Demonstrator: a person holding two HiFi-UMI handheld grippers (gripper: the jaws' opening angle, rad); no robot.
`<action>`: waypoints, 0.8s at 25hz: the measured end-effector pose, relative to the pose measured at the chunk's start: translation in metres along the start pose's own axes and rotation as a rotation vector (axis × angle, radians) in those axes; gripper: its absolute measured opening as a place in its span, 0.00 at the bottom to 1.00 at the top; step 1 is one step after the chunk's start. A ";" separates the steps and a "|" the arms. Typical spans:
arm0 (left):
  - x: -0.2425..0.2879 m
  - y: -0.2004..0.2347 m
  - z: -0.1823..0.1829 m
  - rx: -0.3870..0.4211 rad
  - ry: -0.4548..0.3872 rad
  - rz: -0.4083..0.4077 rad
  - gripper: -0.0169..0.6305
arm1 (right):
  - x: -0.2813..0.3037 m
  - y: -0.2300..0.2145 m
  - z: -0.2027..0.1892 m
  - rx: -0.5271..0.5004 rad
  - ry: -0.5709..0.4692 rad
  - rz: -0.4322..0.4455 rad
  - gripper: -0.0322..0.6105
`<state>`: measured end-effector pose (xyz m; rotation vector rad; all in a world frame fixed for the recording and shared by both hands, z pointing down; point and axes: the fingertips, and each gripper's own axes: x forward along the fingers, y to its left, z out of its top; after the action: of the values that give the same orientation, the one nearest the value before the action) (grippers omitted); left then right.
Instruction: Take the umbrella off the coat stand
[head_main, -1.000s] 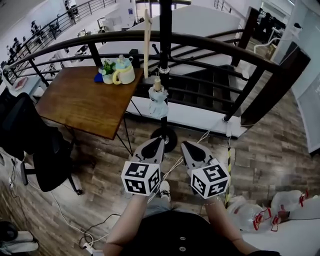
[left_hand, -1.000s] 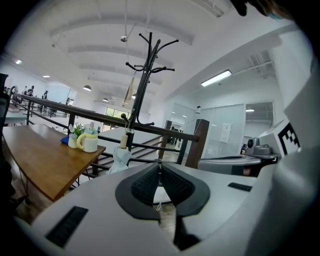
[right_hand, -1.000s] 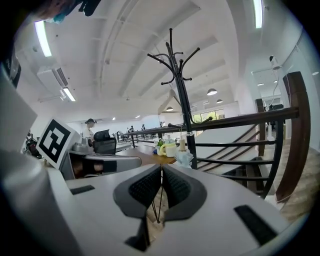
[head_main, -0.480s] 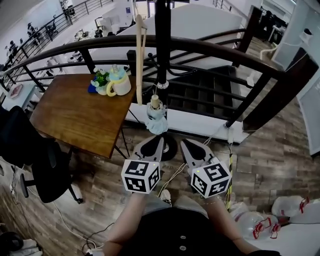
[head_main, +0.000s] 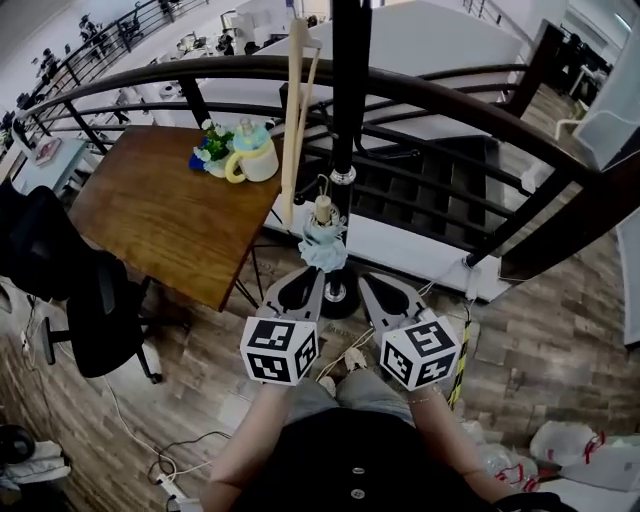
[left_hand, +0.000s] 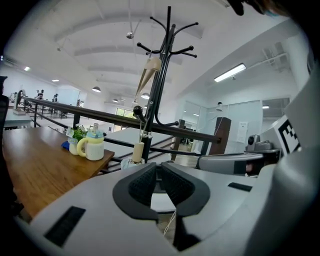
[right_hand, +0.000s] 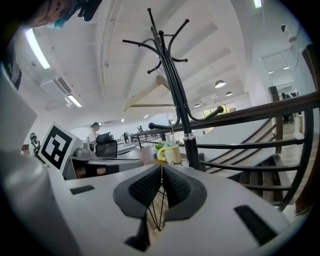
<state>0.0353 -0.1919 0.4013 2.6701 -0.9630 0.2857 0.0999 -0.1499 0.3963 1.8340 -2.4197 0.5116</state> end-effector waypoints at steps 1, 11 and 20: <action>0.003 0.004 0.000 -0.006 -0.001 0.019 0.07 | 0.005 -0.001 0.001 -0.005 0.008 0.018 0.10; 0.031 0.024 0.000 -0.062 -0.005 0.155 0.07 | 0.046 -0.027 0.011 -0.052 0.071 0.138 0.10; 0.041 0.035 -0.004 -0.097 -0.013 0.240 0.07 | 0.088 -0.040 0.011 -0.094 0.103 0.266 0.25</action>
<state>0.0438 -0.2406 0.4237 2.4736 -1.2701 0.2644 0.1136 -0.2437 0.4162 1.4222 -2.5818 0.4865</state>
